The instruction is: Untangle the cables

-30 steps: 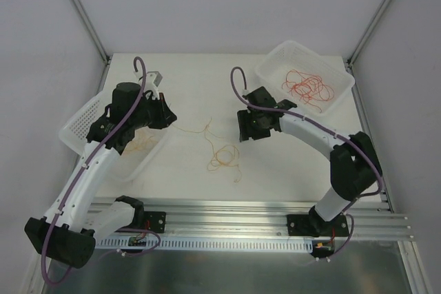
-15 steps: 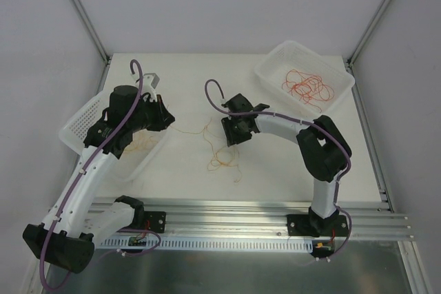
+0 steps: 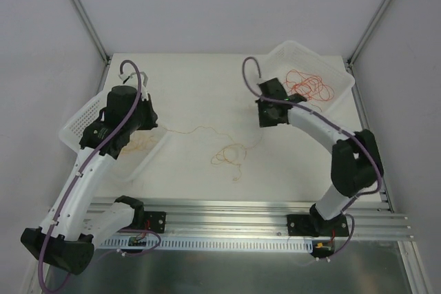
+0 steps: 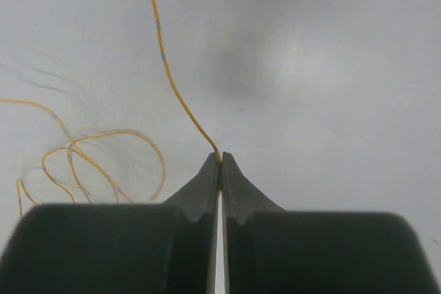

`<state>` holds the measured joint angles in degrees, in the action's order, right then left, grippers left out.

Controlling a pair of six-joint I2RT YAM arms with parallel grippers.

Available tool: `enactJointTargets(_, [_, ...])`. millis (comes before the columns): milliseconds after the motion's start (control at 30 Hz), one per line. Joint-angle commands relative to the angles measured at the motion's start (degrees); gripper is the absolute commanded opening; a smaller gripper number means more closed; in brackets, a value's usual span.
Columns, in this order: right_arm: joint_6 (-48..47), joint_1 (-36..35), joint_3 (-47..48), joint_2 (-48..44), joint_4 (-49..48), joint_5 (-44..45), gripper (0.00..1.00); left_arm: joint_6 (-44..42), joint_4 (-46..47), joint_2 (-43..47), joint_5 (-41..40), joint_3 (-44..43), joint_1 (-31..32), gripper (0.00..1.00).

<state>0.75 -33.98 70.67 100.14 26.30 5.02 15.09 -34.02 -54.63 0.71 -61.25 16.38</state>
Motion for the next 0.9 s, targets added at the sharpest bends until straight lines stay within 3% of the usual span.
enactJointTargets(0, [-0.5, 11.5, 1.7, -14.0, 7.5, 3.8, 0.01, -3.7, -4.8, 0.0, -16.5, -5.1, -0.7, 0.0])
enactJointTargets(167, [-2.9, 26.7, 10.3, -27.4, 17.9, 2.5, 0.01, -5.8, -8.0, -1.3, -25.7, -7.6, -1.6, 0.0])
enactJointTargets(300, [2.1, 43.8, 14.8, -33.2, 19.9, -4.7, 0.01, -6.4, -9.0, -2.1, -28.4, -9.1, -2.9, 0.0])
enactJointTargets(367, [3.9, 46.3, 16.1, -34.6, 20.4, -8.6, 0.01, -6.4, -9.0, -2.4, -27.3, -9.8, -3.3, 0.0])
enactJointTargets(567, [6.8, 44.1, 14.3, -36.2, 13.2, -25.3, 0.01, -5.6, -8.0, -3.3, -14.2, -12.8, -3.4, 0.0])
enactJointTargets(867, [4.5, 23.2, 6.5, -33.2, 4.7, -33.0, 0.01, 0.3, 3.9, -2.7, 15.8, -8.3, -3.3, 0.0])
